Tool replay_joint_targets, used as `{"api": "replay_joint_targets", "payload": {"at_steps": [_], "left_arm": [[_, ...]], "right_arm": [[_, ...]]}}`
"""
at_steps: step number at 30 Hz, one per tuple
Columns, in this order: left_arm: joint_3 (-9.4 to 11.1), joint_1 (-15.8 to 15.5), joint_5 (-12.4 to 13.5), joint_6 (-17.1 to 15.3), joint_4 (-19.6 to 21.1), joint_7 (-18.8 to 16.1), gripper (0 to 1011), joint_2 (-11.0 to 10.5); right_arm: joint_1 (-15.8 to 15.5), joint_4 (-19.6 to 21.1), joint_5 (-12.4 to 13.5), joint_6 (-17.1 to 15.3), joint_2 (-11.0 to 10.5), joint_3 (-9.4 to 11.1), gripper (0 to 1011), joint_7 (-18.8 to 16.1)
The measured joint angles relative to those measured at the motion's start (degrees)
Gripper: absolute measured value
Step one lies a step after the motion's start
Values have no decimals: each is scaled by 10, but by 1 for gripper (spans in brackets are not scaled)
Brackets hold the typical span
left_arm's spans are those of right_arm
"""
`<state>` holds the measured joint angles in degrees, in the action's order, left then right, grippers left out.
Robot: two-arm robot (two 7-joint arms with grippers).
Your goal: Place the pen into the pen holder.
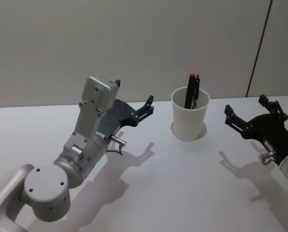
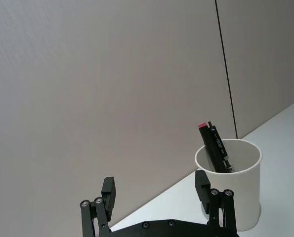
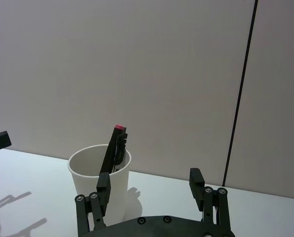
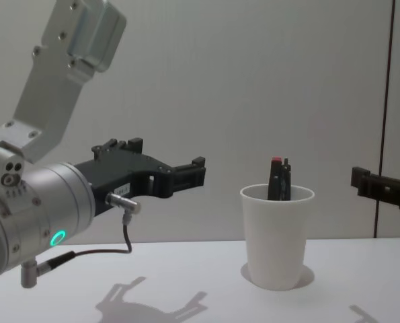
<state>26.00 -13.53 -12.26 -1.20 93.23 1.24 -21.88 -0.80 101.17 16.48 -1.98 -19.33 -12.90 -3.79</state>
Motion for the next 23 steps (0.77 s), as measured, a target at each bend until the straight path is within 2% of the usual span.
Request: {"api": "replay_joint_targets", "payload": {"at_steps": [6, 23], "left_arm": [[1, -1, 8, 4, -1, -6, 1001, 0], [0, -1, 8, 4, -1, -6, 1001, 0]], "right_arm": [[0, 0, 0, 0, 0, 0, 1001, 0], [0, 1, 0, 0, 0, 0, 1001, 0]]}}
